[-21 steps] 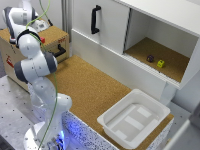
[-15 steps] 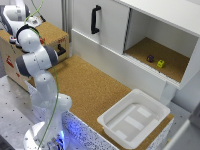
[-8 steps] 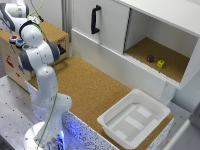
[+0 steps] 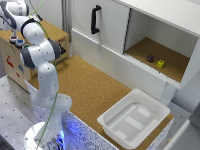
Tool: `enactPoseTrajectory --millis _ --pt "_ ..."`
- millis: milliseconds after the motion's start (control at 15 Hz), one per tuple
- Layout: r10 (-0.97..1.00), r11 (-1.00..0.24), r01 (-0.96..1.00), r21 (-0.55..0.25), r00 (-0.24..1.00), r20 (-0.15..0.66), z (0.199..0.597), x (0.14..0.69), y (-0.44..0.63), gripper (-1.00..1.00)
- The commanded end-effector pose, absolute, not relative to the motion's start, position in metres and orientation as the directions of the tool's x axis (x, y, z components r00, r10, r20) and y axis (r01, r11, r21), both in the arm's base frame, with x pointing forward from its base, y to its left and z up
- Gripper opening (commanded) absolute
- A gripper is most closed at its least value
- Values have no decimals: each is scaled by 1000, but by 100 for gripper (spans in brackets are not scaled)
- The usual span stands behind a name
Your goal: Turn on the red light
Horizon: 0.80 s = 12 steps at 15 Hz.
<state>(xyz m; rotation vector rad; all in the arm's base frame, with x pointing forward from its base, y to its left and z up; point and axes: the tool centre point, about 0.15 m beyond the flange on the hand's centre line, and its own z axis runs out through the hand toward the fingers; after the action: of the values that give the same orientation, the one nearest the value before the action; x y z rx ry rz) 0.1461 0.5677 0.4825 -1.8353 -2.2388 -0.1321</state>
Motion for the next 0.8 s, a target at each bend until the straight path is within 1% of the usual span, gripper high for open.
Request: enactPoseTrajectory --millis 0,267,467,733 --pt "973 206 969 -137 -187 138 478 166 609 -100" --pt "971 194 973 -123 -173 163 481 169 621 -100" --pt "972 192 974 -122 -173 157 478 168 625 -100" --pt "976 191 972 -136 -173 131 460 165 637 -100"
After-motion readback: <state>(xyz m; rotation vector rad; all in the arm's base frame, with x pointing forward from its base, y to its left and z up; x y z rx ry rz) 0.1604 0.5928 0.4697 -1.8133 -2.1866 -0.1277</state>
